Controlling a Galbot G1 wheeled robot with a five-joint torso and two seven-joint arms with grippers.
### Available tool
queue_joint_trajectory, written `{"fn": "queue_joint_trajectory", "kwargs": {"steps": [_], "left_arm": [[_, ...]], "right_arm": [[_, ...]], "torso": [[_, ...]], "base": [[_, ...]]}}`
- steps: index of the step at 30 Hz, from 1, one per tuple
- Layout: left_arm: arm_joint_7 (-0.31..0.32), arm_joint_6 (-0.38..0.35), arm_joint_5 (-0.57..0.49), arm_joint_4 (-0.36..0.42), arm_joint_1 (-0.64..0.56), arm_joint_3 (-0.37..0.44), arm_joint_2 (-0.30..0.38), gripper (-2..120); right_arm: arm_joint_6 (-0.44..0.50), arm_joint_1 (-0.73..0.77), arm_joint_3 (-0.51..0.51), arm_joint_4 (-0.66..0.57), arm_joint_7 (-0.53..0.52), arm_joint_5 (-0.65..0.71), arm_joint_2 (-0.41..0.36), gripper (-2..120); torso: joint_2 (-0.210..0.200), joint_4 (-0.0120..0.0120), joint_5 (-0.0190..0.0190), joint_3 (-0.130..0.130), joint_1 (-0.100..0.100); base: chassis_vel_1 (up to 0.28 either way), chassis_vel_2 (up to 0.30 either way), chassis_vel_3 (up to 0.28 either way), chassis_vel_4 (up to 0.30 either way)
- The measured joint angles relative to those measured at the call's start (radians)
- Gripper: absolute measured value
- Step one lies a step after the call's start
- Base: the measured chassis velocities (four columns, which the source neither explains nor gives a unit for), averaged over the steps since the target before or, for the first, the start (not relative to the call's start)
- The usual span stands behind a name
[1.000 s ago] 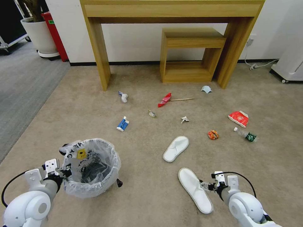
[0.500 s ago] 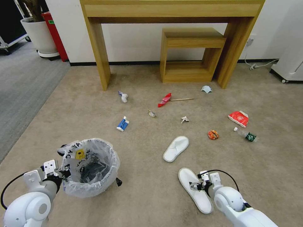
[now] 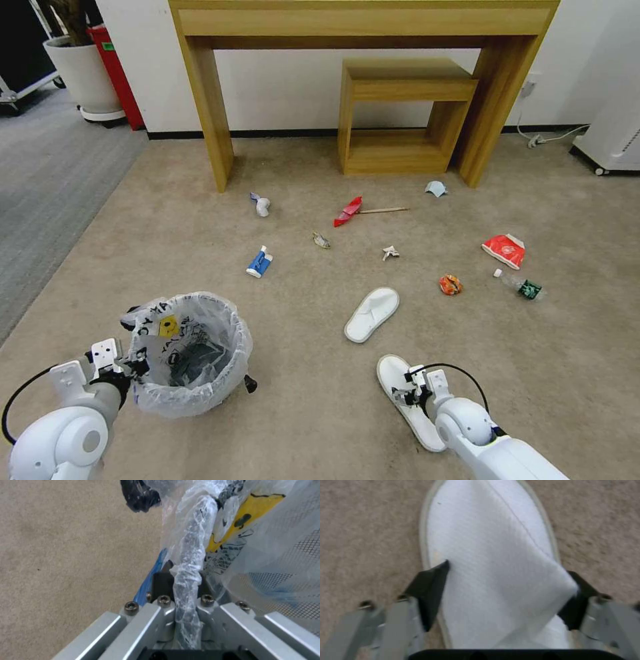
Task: Pick up the trash bin and place the garbage on the floor into it.
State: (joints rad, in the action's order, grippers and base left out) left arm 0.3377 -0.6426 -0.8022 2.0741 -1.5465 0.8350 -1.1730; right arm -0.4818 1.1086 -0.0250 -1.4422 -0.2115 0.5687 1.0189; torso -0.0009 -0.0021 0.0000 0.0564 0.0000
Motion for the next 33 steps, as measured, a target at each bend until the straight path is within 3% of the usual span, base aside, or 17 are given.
{"fn": "queue_joint_trajectory", "kwargs": {"steps": [19,28,33], "left_arm": [[-0.008,0.006,0.000,-0.013,0.009,-0.005,0.003,1],[-0.008,0.007,-0.001,-0.014,0.010,-0.005,0.008,1],[-0.007,0.004,-0.005,0.002,0.005,-0.005,0.011,1]], "right_arm": [[0.088,0.017,-0.020,0.017,-0.010,-0.008,-0.011,0],[0.227,0.068,0.027,-0.049,0.046,0.015,-0.030,0],[0.314,0.112,0.078,-0.251,0.072,0.062,-0.070,0]], "torso": [[0.000,0.0000,-0.0001,0.000,0.000],[0.000,0.0000,-0.0001,0.000,0.000],[0.000,0.0000,0.0002,0.000,0.000]], "base": [[0.000,0.000,0.000,0.000],[0.000,0.000,0.000,0.000],[0.000,0.000,0.000,0.000]]}}
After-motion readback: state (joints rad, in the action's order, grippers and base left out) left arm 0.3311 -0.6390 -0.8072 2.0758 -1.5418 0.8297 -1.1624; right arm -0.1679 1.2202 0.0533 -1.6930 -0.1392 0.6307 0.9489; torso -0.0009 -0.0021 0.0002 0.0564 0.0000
